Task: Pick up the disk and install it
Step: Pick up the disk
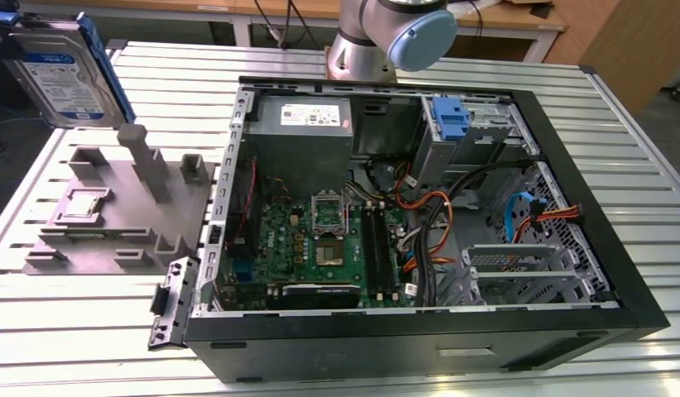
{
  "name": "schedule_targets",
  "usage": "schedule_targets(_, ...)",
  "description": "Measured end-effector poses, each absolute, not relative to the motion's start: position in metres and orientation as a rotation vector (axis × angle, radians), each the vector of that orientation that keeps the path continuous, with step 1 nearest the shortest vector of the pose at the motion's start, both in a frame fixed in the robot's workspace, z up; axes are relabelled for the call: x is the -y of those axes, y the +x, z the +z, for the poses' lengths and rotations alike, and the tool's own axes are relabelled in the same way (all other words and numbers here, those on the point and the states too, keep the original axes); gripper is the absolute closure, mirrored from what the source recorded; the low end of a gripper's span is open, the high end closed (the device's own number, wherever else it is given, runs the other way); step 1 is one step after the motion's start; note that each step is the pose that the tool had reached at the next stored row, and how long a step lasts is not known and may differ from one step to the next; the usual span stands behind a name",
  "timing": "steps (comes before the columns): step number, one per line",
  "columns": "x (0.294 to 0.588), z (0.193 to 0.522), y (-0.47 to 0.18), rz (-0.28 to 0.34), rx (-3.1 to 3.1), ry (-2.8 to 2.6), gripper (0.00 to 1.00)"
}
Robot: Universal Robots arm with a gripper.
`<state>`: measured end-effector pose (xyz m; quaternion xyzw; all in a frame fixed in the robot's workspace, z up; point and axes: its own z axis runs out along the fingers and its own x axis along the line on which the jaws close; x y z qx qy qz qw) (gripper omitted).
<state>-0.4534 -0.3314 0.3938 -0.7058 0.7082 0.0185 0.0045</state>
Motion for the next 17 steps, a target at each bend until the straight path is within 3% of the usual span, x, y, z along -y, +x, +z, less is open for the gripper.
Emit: schedule_targets(17,0.3314,0.3982,-0.4533,0.058,-2.218,-2.211,0.63)
